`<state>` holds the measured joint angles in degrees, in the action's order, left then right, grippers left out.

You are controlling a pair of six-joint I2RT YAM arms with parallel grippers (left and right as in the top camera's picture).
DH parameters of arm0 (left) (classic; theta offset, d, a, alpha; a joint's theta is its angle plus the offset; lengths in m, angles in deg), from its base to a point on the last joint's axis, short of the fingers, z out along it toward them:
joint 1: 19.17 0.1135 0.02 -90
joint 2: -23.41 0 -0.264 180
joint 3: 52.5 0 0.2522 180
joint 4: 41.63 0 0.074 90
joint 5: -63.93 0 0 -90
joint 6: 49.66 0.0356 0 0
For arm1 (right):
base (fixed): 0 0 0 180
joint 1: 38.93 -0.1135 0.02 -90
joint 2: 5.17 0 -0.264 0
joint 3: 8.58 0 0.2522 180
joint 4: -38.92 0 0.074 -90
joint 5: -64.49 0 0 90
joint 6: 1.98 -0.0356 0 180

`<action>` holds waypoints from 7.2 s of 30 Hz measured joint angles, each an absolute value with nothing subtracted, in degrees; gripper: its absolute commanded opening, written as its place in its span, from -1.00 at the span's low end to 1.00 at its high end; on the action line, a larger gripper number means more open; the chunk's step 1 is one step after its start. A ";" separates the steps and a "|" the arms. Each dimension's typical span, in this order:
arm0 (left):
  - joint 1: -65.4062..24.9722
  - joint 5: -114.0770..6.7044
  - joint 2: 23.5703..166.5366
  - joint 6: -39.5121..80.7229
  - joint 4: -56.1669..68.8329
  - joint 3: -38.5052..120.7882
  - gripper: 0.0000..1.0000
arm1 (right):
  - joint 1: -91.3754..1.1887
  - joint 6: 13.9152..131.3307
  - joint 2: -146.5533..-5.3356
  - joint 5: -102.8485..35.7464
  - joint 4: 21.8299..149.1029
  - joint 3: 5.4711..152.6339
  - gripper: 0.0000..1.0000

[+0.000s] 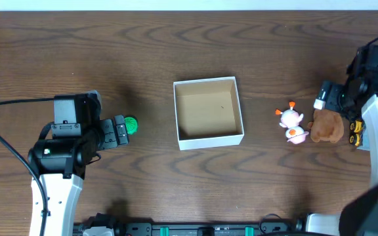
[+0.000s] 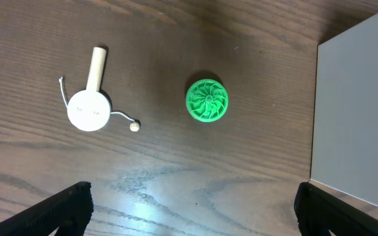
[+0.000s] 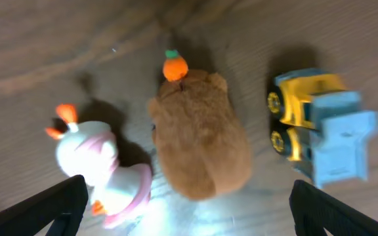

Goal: Pack container
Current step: 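Move the right gripper to the brown plush bear and grasp it, then carry the bear into the white box and open the right gripper, then move the right gripper to the yellow-grey toy truck and grasp it, then lower the truck into the box beside the bear and release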

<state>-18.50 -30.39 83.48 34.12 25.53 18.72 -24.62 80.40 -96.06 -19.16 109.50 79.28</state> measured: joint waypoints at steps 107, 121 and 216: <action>-18.52 -30.39 83.48 34.12 25.58 18.72 0.96 | -69.76 65.02 -111.93 -13.72 114.31 104.94 0.68; -18.50 -30.41 83.48 34.12 25.56 18.72 0.96 | -27.23 65.52 -97.77 -13.74 125.93 105.69 0.98; -18.52 -30.41 83.48 33.21 25.56 18.72 0.96 | -54.72 75.95 -73.49 -27.81 95.73 74.89 -0.97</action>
